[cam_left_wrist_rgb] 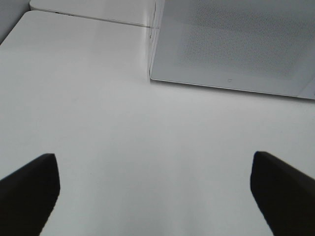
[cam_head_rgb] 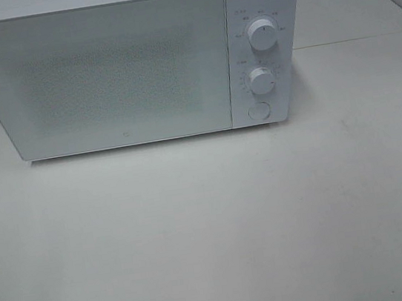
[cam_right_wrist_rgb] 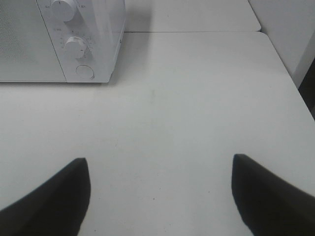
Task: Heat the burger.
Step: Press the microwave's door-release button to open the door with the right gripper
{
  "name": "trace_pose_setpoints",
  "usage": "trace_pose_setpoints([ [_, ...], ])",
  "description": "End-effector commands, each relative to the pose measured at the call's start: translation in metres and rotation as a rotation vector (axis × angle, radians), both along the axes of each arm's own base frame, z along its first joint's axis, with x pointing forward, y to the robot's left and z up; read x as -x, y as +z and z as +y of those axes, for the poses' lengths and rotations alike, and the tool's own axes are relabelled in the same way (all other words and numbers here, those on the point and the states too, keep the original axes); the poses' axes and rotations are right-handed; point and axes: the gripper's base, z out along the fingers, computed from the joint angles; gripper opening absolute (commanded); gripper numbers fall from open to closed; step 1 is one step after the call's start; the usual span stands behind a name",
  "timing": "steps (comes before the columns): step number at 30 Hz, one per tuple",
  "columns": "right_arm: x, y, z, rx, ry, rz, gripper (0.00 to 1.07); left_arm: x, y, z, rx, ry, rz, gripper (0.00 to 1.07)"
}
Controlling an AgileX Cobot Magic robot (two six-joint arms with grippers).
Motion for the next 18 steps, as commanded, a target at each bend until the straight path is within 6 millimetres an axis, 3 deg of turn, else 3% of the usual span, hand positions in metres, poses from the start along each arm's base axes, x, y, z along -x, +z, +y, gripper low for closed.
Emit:
trace_pose_setpoints([
  [1, 0.003, 0.001, 0.000, 0.012, 0.004, -0.039, 0.75, 0.002, -0.002, 0.000, -0.002, 0.002, -0.013, 0.98],
  [14, 0.001, 0.012, 0.000, 0.009, 0.008, -0.096, 0.75, 0.002, -0.002, 0.000, -0.002, 0.002, -0.013, 0.98],
  [18, -0.017, 0.020, 0.003, 0.014, 0.019, -0.105, 0.75, 0.002, -0.002, 0.000, -0.002, 0.002, -0.013, 0.98],
])
